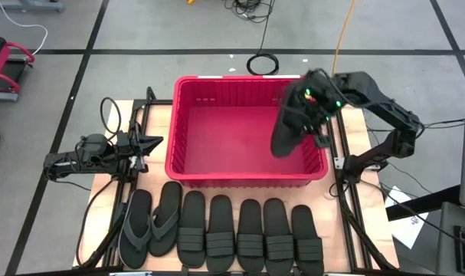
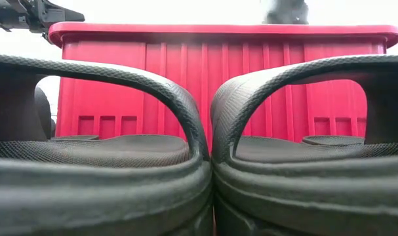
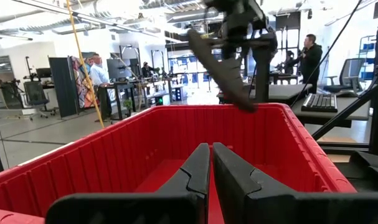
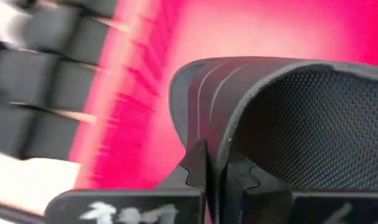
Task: Pick and place slides into bin
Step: Put the black slide into the red container
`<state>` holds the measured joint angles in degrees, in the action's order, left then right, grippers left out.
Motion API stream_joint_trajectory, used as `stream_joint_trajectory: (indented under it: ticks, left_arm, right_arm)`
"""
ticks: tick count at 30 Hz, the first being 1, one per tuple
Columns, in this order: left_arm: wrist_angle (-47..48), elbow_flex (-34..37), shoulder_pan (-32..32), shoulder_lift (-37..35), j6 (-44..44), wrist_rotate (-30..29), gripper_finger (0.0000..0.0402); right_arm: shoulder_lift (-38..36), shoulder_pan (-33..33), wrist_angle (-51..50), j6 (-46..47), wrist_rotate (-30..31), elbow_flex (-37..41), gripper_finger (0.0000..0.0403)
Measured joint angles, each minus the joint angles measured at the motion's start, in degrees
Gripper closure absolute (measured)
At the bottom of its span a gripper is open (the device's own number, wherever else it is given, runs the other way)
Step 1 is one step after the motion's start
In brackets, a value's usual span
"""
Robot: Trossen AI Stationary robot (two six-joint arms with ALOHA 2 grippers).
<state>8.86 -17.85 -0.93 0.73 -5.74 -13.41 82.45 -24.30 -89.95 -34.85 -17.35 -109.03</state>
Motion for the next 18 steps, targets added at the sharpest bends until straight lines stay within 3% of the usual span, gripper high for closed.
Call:
stream_joint_trajectory:
  ticks: [3,10,18]
  left_arm:
    - [-0.01,0.00,-0.01,0.02,-0.01,0.00,0.0376]
    - [0.00,0.00,-0.01,0.01,-0.01,-0.01,0.0376]
    - [0.00,0.00,-0.01,0.02,0.00,0.00,0.0376]
  right_arm:
    - [1.73,-4.83,1.36,-1.81,1.56,1.91,0.0399]
    - [4.82,-12.29,3.29,-9.35,-4.97,11.17,0.0399]
    - [8.44,-15.31,6.03,-14.25,-9.42,25.48,0.0400]
